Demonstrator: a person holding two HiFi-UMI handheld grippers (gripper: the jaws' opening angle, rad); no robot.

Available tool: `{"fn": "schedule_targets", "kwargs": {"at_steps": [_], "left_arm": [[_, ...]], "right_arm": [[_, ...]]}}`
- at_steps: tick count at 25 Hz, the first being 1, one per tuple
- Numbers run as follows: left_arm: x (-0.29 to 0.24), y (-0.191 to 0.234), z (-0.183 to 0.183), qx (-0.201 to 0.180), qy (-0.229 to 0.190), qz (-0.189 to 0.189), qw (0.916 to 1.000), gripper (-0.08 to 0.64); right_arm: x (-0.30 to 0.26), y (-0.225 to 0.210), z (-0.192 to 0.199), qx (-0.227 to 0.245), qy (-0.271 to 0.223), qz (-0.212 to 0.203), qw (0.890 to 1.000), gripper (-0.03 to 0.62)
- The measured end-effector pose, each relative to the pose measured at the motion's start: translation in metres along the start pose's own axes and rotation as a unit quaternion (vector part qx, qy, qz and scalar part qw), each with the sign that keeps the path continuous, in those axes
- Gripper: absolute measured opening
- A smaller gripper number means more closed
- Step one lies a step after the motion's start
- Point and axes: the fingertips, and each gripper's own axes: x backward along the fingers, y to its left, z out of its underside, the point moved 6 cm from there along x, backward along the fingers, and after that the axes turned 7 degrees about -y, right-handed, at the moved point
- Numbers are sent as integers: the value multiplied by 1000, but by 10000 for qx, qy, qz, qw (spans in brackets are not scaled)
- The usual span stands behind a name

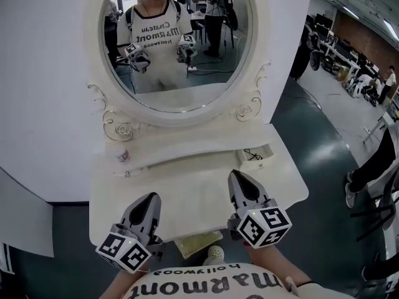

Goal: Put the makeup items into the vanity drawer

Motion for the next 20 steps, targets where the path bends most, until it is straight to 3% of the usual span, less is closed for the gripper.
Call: {"fn": "schedule_targets", "kwargs": {"at_steps": [5,20], "left_arm": [[15,-2,-4,-71,-10,28,10000,8],[33,-3,-16,-24,-137,151,9998,8]], "right_arm": [[9,23,6,117,177,-237,9995,31],[25,34,2,127,222,-84,9996,29]]}}
